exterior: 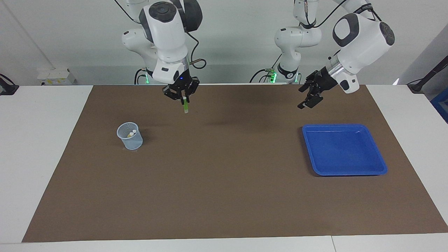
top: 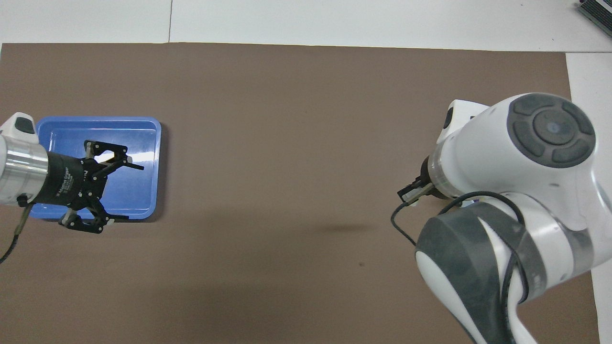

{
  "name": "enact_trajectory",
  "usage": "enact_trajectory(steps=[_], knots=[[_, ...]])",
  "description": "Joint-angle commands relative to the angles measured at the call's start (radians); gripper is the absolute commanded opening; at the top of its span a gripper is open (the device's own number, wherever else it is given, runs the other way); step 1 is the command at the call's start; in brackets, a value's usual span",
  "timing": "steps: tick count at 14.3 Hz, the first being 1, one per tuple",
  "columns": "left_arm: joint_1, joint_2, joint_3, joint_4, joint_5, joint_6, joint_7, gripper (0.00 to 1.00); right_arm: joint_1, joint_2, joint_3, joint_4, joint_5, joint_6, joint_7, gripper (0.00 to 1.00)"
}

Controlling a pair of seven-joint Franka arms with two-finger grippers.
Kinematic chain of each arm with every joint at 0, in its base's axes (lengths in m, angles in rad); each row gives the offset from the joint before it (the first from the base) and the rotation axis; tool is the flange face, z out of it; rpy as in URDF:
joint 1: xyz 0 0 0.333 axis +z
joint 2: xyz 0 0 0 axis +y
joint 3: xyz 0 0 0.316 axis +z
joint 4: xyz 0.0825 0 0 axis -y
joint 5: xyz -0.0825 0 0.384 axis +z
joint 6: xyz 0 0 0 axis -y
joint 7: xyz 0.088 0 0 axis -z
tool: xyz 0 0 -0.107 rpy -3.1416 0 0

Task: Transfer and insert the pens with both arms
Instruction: 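Carry the green pen to the cup with the right gripper while the left gripper withdraws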

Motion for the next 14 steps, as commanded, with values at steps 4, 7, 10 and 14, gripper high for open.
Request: enact_trajectory(steps=[4, 7, 10, 14], knots=[[0.027, -0.007, -0.004, 0.039, 0.093, 0.005, 0.012, 1.00, -0.163, -0.085, 0.014, -0.203, -0.146, 0.090, -0.349, 0.00], [0.030, 0.016, -0.004, 0.107, 0.180, -0.016, 0.100, 1.00, -0.232, -0.116, 0.014, -0.304, -0.172, 0.188, -0.442, 0.00], [0.021, 0.091, 0.002, 0.266, 0.263, -0.127, 0.194, 1.00, -0.279, -0.119, 0.015, -0.339, -0.172, 0.260, -0.473, 0.00], [-0.066, 0.164, 0.091, 0.464, 0.362, -0.265, 0.441, 1.00, -0.280, -0.132, 0.017, -0.387, -0.159, 0.341, -0.437, 0.00]])
